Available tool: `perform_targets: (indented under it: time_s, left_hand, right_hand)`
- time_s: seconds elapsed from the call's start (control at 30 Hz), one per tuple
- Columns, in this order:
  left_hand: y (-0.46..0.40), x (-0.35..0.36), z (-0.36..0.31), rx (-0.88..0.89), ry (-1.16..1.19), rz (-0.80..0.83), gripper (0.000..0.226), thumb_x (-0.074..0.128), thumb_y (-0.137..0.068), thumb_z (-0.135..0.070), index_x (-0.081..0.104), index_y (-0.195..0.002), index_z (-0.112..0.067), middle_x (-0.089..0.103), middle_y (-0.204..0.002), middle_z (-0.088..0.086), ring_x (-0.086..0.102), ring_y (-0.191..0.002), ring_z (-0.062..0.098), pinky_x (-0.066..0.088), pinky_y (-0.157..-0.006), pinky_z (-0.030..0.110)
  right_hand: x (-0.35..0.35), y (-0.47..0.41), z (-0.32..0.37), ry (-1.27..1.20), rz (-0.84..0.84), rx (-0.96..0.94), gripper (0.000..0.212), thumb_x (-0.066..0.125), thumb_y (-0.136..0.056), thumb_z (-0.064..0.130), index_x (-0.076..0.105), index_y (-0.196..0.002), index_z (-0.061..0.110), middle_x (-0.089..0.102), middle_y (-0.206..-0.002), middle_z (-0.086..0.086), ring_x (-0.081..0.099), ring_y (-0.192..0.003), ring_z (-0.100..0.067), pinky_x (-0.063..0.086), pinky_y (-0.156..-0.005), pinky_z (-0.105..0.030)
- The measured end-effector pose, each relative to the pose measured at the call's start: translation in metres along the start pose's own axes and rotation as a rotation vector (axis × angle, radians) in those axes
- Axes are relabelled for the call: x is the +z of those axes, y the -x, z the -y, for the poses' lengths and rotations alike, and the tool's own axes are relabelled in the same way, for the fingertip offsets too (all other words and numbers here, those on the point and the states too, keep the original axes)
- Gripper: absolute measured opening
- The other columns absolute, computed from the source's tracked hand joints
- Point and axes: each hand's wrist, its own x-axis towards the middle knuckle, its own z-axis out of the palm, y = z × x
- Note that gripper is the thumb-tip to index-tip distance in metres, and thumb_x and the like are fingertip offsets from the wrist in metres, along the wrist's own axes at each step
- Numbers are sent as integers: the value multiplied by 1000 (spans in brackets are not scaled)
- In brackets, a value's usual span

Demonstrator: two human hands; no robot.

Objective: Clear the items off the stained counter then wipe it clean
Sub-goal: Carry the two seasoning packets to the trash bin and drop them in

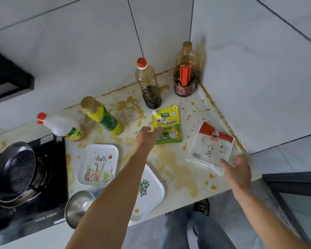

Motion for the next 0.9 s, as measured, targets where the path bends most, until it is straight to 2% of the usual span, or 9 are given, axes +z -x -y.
perform_targets:
  time_s: [0.03,0.1,0.27,0.53,0.63,0.7,0.73,0.83,0.9]
  left_hand:
    - [-4,5,-4,6,-27,-12,70,77,-88,-51,58,-146,-16,65,-139,12,65,-124,32,50,-88,33]
    - [-11,15,-10,-7,-49,-42,77,77,-87,-52,53,-149,-12,63,-142,11,60,-123,30,42,-85,31]
    - [-25,37,-21,-32,-198,-108,84,81,-81,-55,51,-143,-6,59,-141,14,56,-132,35,50,-107,44]
    - [-33,48,-23,-29,-314,-170,91,95,-71,-50,52,-137,-5,58,-138,18,56,-131,36,51,-104,46]
    - [-36,43,-26,-54,-279,-126,72,97,-68,-49,67,-119,-9,67,-122,13,65,-112,31,56,-79,40]
    - [-38,40,-27,-54,-204,-86,56,98,-67,-45,71,-104,-13,72,-107,8,66,-90,25,45,-58,30]
    - [-39,39,-27,-54,-150,-66,53,98,-67,-40,71,-103,-13,73,-102,6,65,-86,23,43,-56,29]
    - [-37,39,-26,-62,51,-16,50,94,-71,-21,71,-114,-10,76,-105,7,74,-99,30,61,-77,40]
    - [-33,37,-26,-73,203,28,43,88,-77,-11,69,-115,-8,78,-109,14,76,-101,34,64,-91,50]
  right_hand:
    - [4,-2,-1,-4,-13,25,61,80,-88,33,53,-135,5,63,-131,-14,63,-116,-33,49,-89,-39]
    - [9,-6,-5,-20,-33,44,70,81,-87,33,48,-142,4,65,-130,-11,64,-115,-33,44,-88,-36]
    - [15,-14,-4,-37,-30,33,50,82,-85,34,52,-121,16,65,-89,18,66,-90,-21,44,-79,-30]
    - [20,-28,-2,-79,9,12,31,85,-83,36,71,-108,23,79,-97,10,76,-92,-15,59,-89,-37]
    - [23,-31,-4,-164,72,51,23,86,-84,29,77,-104,23,80,-95,8,77,-94,-17,61,-92,-44]
    - [22,-31,-2,-267,133,93,18,85,-84,22,78,-101,24,81,-95,7,77,-96,-19,61,-92,-44]
    - [21,-31,1,-319,170,118,17,84,-85,18,79,-100,24,82,-96,6,78,-96,-20,61,-91,-44]
    - [17,-28,9,-389,262,175,14,80,-86,12,82,-91,25,82,-91,5,79,-91,-19,61,-77,-34]
    - [13,-25,15,-394,277,199,15,79,-84,13,82,-88,27,82,-89,7,78,-91,-15,57,-73,-29]
